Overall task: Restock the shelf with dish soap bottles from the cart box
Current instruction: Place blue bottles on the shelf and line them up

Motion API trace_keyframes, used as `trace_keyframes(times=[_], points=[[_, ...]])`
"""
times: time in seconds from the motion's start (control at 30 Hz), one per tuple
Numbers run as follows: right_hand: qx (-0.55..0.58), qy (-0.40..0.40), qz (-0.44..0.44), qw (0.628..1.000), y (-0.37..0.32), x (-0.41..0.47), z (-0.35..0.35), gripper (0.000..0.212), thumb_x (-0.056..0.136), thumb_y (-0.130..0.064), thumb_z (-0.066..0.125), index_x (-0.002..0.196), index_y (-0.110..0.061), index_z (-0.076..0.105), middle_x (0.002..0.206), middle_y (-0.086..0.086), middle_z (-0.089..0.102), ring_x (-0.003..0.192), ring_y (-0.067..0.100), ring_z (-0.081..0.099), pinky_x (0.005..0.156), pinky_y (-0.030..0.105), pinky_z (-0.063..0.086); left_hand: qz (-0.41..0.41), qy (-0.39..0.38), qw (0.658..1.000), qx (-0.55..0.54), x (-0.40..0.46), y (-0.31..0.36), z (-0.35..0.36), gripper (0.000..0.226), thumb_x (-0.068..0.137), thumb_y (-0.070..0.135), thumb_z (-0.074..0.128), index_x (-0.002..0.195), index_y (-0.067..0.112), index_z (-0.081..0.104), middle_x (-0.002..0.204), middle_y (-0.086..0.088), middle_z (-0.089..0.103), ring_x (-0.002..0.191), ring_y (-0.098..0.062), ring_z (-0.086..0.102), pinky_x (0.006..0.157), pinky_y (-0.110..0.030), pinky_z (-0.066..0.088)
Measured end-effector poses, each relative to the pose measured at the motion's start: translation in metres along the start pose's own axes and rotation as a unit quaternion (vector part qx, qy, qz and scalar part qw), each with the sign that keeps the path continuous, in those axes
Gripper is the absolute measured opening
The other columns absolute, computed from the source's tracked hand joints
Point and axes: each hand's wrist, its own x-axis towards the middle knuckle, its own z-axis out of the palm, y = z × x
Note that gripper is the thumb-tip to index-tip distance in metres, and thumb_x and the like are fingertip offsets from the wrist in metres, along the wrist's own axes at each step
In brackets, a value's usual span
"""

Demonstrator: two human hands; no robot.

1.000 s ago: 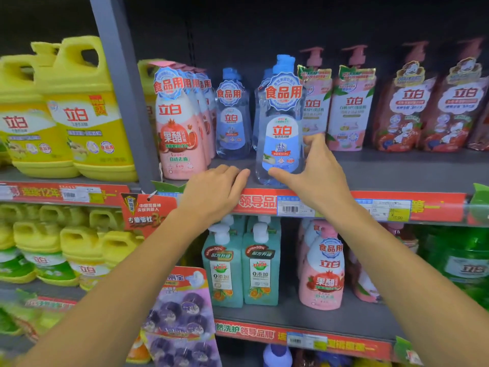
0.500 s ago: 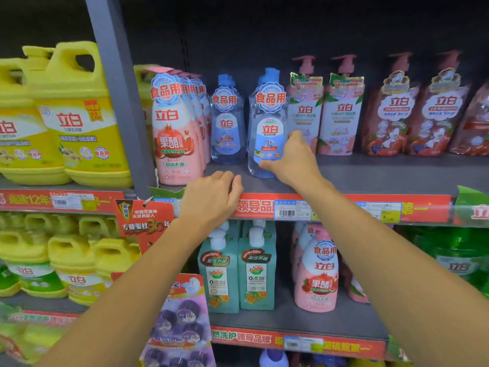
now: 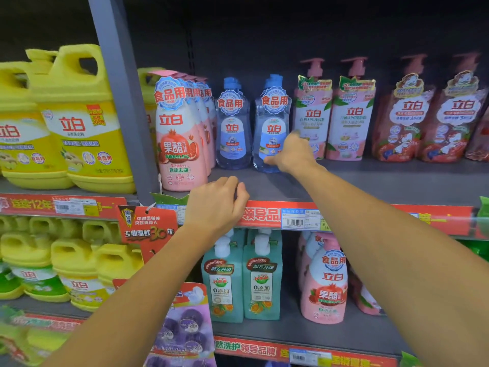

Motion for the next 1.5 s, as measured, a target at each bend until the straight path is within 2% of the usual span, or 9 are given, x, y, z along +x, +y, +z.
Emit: trace_keyframes(times=[0.57, 0.8, 0.93, 1.07, 1.13, 1.27, 1.33, 1.4, 1.5], points=[[-0.043, -0.007, -0.012, 0.999, 0.006, 0.023, 0.018, 0.074, 0.079, -0.035, 0.083, 0.13, -0.003, 0.039, 0.131, 0.018, 0.058, 0.119, 0.038, 0.059, 0.092, 0.045, 0.05, -0.003, 0.011, 1.0, -0.004, -0.001, -0.004, 0.005, 0.042, 0.094, 0.035, 0.031, 0.067, 0.015, 0.056, 0.061, 0.002, 0.058, 0.049, -0.019, 0.051, 0.043, -0.029, 0.033], [-0.207, -0.061, 0.006, 0.976, 0.008, 0.014, 0.0, 0.072, 0.084, -0.063, 0.065, 0.132, -0.013, 0.046, 0.128, 0.012, 0.06, 0.116, 0.033, 0.059, 0.079, 0.037, 0.042, 0.005, 0.014, 1.0, 0.007, 0.001, -0.004, 0.004, 0.04, 0.093, 0.035, 0.033, 0.064, 0.016, 0.053, 0.059, 0.002, 0.056, 0.047, -0.021, 0.051, 0.045, -0.025, 0.026], [-0.194, -0.095, -0.017, 0.976, 0.01, -0.005, -0.009, 0.063, 0.09, -0.061, 0.058, 0.125, -0.009, 0.054, 0.127, 0.014, 0.06, 0.114, 0.034, 0.059, 0.08, 0.036, 0.044, -0.004, 0.02, 1.0, 0.016, 0.002, -0.006, 0.003, 0.038, 0.091, 0.033, 0.034, 0.061, 0.015, 0.048, 0.056, -0.001, 0.055, 0.046, -0.026, 0.052, 0.047, -0.026, 0.021], [-0.175, -0.078, -0.028, 0.981, 0.019, -0.042, -0.018, 0.07, 0.096, -0.068, 0.039, 0.118, -0.004, 0.058, 0.125, 0.018, 0.061, 0.109, 0.035, 0.058, 0.077, 0.036, 0.041, 0.01, 0.009, 1.0, 0.02, 0.004, -0.004, 0.004, 0.037, 0.091, 0.032, 0.032, 0.062, 0.015, 0.048, 0.057, -0.003, 0.056, 0.045, -0.029, 0.052, 0.048, -0.026, 0.018], [-0.16, -0.076, -0.018, 0.984, 0.026, -0.064, -0.023, 0.077, 0.097, -0.071, 0.028, 0.119, -0.004, 0.059, 0.128, 0.018, 0.06, 0.112, 0.035, 0.056, 0.082, 0.039, 0.04, 0.008, -0.004, 1.0, 0.023, 0.002, -0.004, 0.005, 0.039, 0.091, 0.033, 0.03, 0.064, 0.014, 0.05, 0.059, -0.004, 0.058, 0.047, -0.031, 0.054, 0.048, -0.026, 0.017], [-0.235, -0.066, -0.047, 0.969, 0.036, -0.104, -0.037, 0.078, 0.098, -0.069, 0.021, 0.132, -0.008, 0.055, 0.139, 0.016, 0.055, 0.129, 0.034, 0.049, 0.107, 0.047, 0.035, 0.01, -0.012, 1.0, 0.023, -0.002, -0.006, 0.003, 0.039, 0.091, 0.033, 0.03, 0.065, 0.013, 0.052, 0.059, -0.006, 0.059, 0.046, -0.031, 0.056, 0.048, -0.024, 0.016], [-0.299, -0.091, -0.077, 0.947, 0.042, -0.115, -0.044, 0.076, 0.1, -0.066, 0.018, 0.146, -0.011, 0.044, 0.153, 0.012, 0.044, 0.143, 0.029, 0.036, 0.12, 0.053, 0.017, 0.012, -0.027, 0.999, 0.03, -0.001, -0.006, -0.001, 0.039, 0.091, 0.033, 0.029, 0.065, 0.014, 0.05, 0.058, -0.007, 0.059, 0.045, -0.031, 0.056, 0.046, -0.024, 0.014], [-0.334, -0.127, -0.095, 0.929, 0.046, -0.128, -0.05, 0.074, 0.102, -0.063, 0.018, 0.157, -0.014, 0.026, 0.164, 0.006, 0.024, 0.153, 0.025, 0.016, 0.123, 0.054, 0.003, 0.022, -0.066, 0.997, 0.04, 0.001, -0.004, -0.004, 0.039, 0.092, 0.033, 0.025, 0.069, 0.014, 0.049, 0.062, -0.009, 0.06, 0.048, -0.031, 0.058, 0.046, -0.024, 0.016], [-0.34, -0.149, -0.082, 0.925, 0.046, -0.151, -0.06, 0.075, 0.103, -0.061, 0.02, 0.16, -0.014, 0.007, 0.169, 0.005, 0.003, 0.155, 0.026, 0.0, 0.125, 0.047, 0.0, 0.077, -0.126, 0.985, 0.088, 0.003, -0.006, -0.011, 0.054, 0.092, 0.033, 0.009, 0.092, 0.009, 0.058, 0.082, -0.013, 0.065, 0.069, -0.034, 0.064, 0.052, -0.031, 0.029]])
